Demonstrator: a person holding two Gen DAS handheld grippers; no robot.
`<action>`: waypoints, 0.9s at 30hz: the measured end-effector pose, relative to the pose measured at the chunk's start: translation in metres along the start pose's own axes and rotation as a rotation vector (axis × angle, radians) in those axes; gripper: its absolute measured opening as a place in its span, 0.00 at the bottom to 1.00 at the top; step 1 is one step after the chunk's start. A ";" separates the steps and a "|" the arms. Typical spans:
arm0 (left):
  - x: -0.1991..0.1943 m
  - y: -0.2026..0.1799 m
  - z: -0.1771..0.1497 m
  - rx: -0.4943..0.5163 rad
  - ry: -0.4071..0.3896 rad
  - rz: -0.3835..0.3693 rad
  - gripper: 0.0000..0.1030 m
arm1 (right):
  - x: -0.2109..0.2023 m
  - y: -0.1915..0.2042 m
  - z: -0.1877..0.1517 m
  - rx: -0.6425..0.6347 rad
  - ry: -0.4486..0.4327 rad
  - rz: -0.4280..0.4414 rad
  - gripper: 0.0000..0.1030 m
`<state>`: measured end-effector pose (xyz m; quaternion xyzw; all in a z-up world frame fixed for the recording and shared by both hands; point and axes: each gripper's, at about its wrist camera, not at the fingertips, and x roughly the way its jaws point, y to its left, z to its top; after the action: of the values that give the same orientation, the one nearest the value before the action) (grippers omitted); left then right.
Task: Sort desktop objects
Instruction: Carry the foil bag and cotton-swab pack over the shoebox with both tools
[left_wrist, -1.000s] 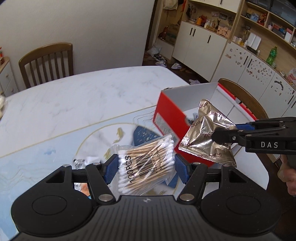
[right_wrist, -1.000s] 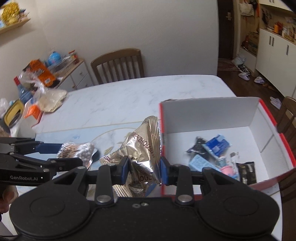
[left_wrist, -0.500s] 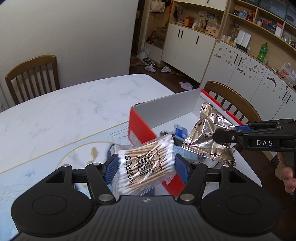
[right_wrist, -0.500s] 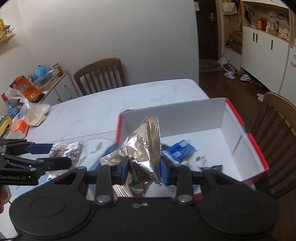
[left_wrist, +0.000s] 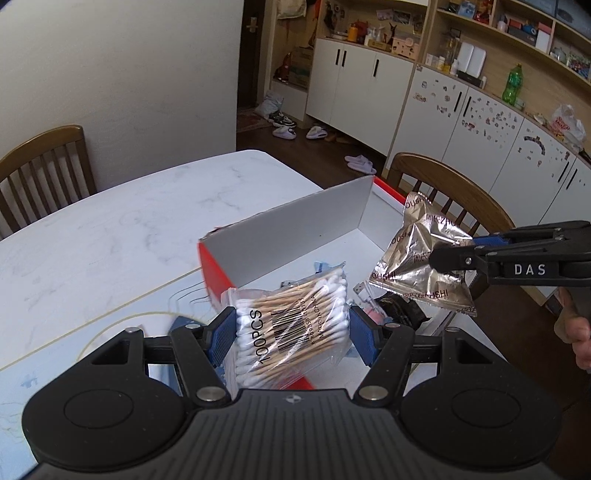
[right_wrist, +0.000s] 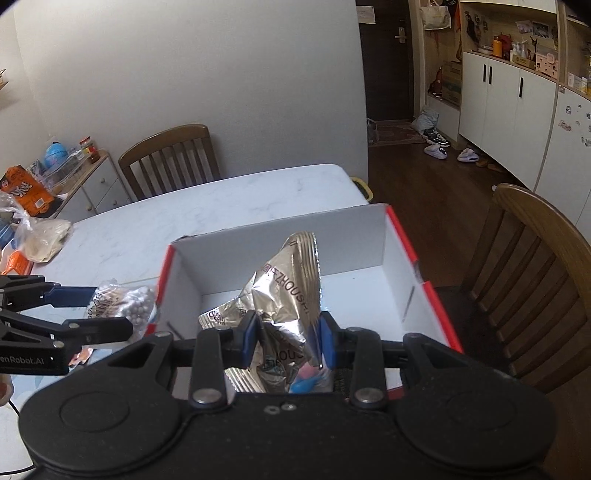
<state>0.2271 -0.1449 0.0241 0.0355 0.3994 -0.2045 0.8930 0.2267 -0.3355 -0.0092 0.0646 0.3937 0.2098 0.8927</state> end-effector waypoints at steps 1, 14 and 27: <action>0.003 -0.003 0.002 0.006 0.003 0.003 0.62 | 0.001 -0.003 0.001 0.001 0.000 -0.002 0.33; 0.053 -0.030 0.018 0.064 0.035 0.015 0.62 | 0.027 -0.033 0.005 -0.014 0.037 -0.016 0.33; 0.097 -0.043 0.029 0.132 0.083 0.063 0.62 | 0.067 -0.040 0.012 -0.107 0.112 -0.036 0.33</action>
<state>0.2882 -0.2238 -0.0228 0.1151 0.4205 -0.2004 0.8774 0.2885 -0.3430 -0.0574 -0.0022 0.4325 0.2178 0.8749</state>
